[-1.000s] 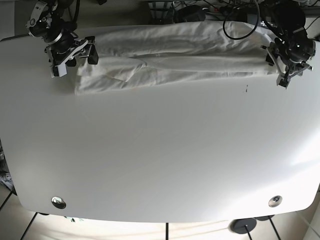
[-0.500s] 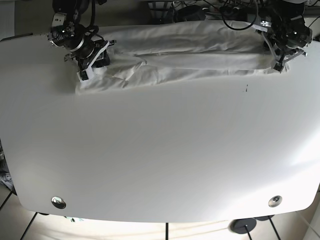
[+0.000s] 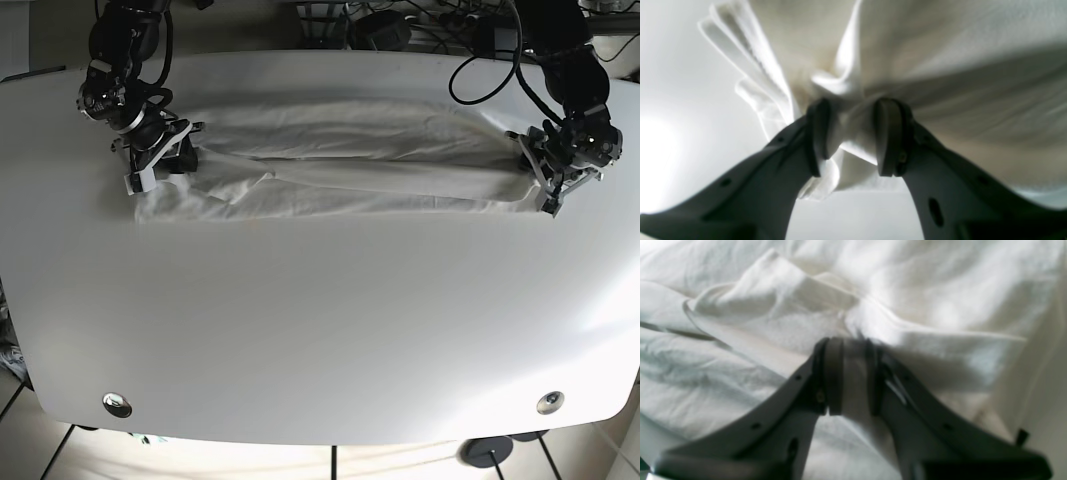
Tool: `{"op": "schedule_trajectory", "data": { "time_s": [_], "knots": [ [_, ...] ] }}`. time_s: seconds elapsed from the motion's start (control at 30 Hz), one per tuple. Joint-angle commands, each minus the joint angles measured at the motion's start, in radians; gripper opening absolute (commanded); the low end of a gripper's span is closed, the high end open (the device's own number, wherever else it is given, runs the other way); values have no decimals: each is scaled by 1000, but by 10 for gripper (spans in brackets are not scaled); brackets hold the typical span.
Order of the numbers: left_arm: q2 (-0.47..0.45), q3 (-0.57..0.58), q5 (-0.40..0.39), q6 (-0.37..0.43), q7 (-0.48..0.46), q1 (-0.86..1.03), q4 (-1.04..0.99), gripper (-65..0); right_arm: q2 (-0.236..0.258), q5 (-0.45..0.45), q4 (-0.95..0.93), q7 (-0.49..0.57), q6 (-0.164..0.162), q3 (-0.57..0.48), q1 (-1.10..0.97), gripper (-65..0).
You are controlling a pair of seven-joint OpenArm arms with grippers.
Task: Fold the T-shirt properly
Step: 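Release the left gripper and regrasp the folded strip's end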
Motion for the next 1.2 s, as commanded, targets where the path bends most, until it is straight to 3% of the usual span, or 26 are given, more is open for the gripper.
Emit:
{"op": "schedule_trajectory", "data": {
  "time_s": [0.03, 0.13, 0.27, 0.3, 0.4, 0.43, 0.6, 0.8, 0.87, 1.07, 1.2],
  "knots": [
    [-11, -5, -14, -1, 1, -25, 73, -447, 11, -28, 24, -19, -21, -3, 6, -533],
    [-25, -24, -118, -1, 59, -21, 194, -446, 9, -28, 44, -19, -22, -20, 6, -533],
    [-45, -216, -215, -1, 219, -30, 215, -443, 8, -28, 45, -19, -22, -23, 6, -534],
    [-45, -257, -257, -1, 233, -30, 215, -426, 2, -28, 45, -19, -22, -23, 6, -534],
    [-45, -401, -396, -1, 262, -29, 160, -235, -17, -28, 45, -19, -21, -24, 7, -534],
    [-45, -424, -418, -1, 263, -29, 128, -203, -18, -28, 45, -19, -21, -24, 6, -534],
    [-45, -473, -574, -1, 257, -58, -99, -187, -18, -28, 42, -15, -21, -52, 4, -536],
    [-63, -476, -586, -1, 254, -118, -227, -186, -18, -30, 41, -15, -21, -52, 6, -536],
    [-66, -472, -583, -1, 214, -121, -227, -186, -18, -31, 41, -15, -21, -52, 6, -537],
    [-173, -418, -586, -1, 162, -122, -335, -186, -17, -28, 41, -15, -21, -52, 7, -537],
    [-189, -410, -585, -1, 150, -156, -432, -186, -17, -28, 39, -14, -19, -52, 7, -537]
  ]
}}
